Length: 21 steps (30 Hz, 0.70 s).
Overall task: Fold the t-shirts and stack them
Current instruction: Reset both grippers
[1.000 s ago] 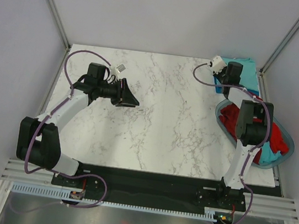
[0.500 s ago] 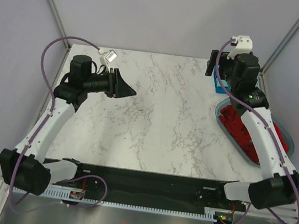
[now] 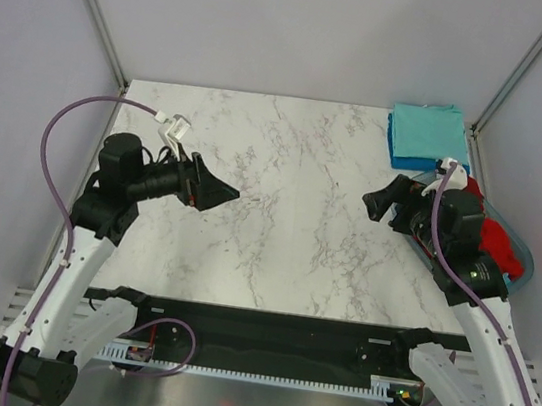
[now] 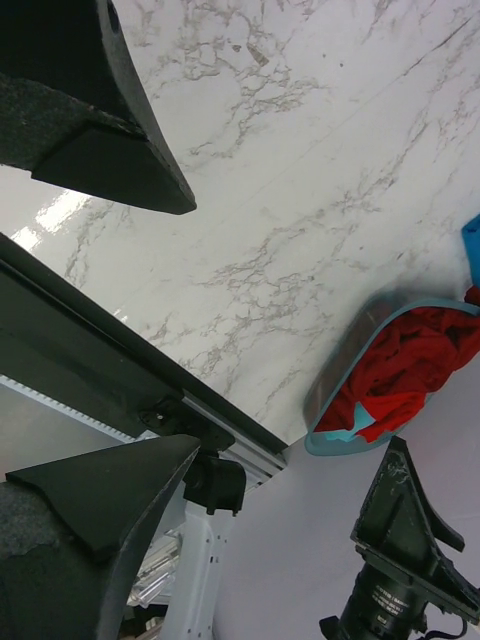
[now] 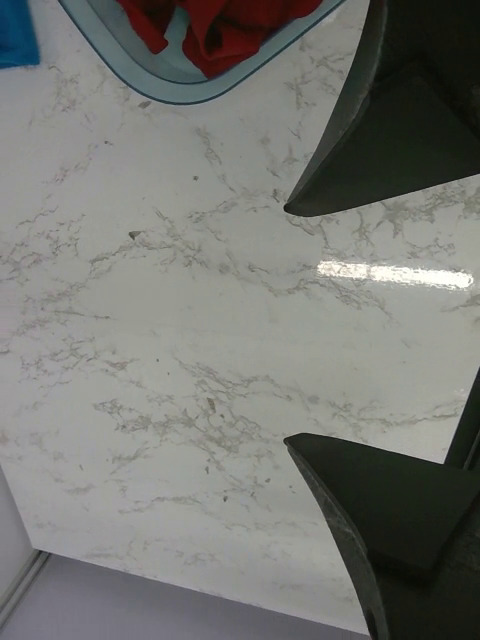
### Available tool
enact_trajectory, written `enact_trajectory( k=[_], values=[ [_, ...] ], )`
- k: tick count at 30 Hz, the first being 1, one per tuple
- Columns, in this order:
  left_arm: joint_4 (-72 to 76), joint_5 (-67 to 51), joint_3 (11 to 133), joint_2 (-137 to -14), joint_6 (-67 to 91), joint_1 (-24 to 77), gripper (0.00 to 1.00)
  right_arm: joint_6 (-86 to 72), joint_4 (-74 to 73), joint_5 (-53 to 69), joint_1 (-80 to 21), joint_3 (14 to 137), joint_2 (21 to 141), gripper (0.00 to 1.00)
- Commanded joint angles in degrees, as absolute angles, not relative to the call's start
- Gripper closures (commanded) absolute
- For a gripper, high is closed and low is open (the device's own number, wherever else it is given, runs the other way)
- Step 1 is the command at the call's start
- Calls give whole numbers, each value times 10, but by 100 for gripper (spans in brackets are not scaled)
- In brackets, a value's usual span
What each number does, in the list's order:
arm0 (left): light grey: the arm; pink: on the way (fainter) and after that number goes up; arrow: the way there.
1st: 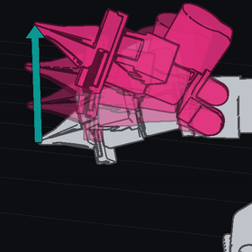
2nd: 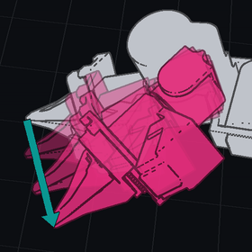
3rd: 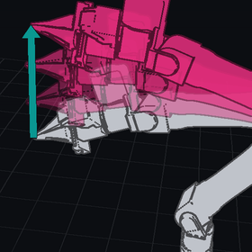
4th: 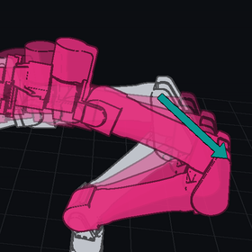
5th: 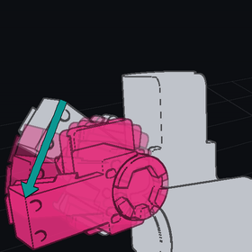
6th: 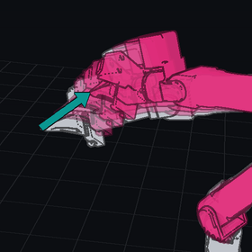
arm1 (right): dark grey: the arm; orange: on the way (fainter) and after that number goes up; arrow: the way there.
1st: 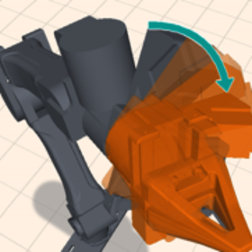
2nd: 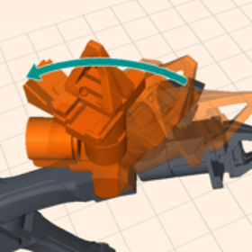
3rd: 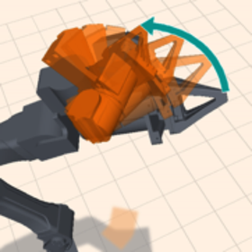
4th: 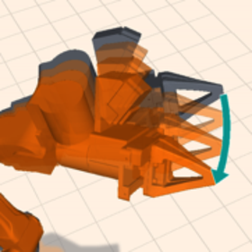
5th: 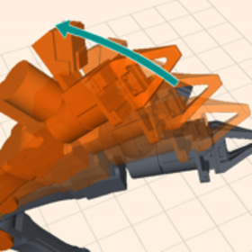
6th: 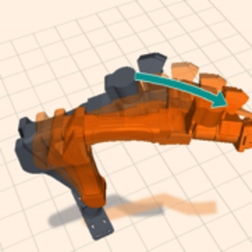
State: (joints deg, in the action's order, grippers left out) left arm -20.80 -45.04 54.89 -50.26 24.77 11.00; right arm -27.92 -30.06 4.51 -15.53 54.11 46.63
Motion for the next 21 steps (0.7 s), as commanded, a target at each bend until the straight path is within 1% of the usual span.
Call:
enact_trajectory(
  k=[1, 10, 21],
  values=[
    [-197, -436, 532, -454, 255, 110, 0, -308, -321, 45, -154, 542, 444, 2],
    [-199, -436, 511, -422, 251, 110, 0, -312, -342, 33, -154, 550, 418, 2],
    [-200, -437, 508, -420, 258, 110, 0, -315, -359, 24, -155, 533, 412, 2]
  ],
)
